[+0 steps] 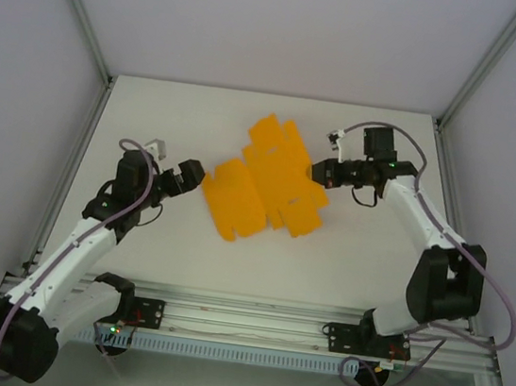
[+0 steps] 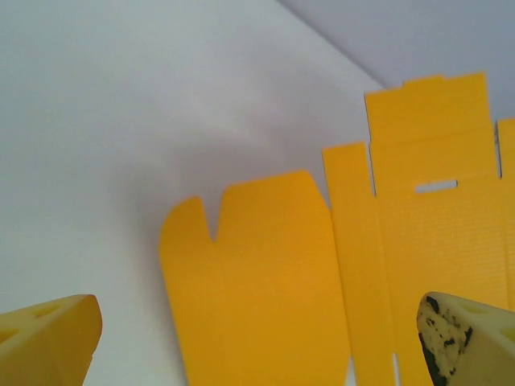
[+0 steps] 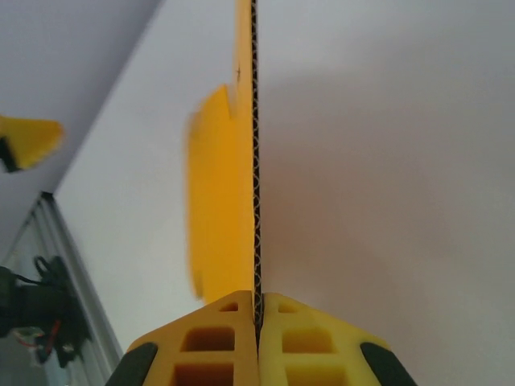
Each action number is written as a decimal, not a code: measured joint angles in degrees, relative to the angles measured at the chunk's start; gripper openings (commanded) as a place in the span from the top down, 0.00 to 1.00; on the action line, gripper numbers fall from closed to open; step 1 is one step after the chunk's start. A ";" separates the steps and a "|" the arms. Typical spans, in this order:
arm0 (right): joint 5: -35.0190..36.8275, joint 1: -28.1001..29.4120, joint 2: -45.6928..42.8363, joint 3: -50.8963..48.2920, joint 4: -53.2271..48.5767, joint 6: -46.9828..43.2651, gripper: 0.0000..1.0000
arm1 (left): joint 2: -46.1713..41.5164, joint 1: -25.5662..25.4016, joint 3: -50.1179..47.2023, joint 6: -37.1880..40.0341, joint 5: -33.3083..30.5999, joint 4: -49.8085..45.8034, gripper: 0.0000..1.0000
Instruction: Assemble paper box
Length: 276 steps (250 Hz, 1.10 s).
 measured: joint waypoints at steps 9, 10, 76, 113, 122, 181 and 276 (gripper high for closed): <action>1.73 0.33 1.70 0.31 -1.31 -1.16 1.00 | -0.48 0.00 0.00 0.22 -1.81 -1.86 0.00; 1.99 0.39 1.92 0.37 -1.51 -1.40 1.00 | -0.52 0.00 0.00 0.24 -1.95 -2.05 0.00; 25.35 12.70 5.95 2.12 -1.42 -18.32 1.00 | 2.78 0.00 1.46 1.29 -4.33 -5.18 0.00; 40.65 21.77 4.44 -4.63 13.51 -34.51 1.00 | 8.52 0.00 4.39 1.73 -0.90 -3.61 0.00; 43.54 23.32 3.82 -8.02 18.93 -38.58 1.00 | 10.03 0.00 5.57 1.77 0.22 -3.21 0.00; 53.77 26.56 3.69 -22.86 46.62 -57.44 1.00 | 17.20 0.00 14.58 2.73 7.41 -0.42 0.00; 56.89 28.52 3.67 -25.03 62.27 -65.48 1.00 | 35.63 -3.23 32.11 4.79 19.85 -0.09 0.02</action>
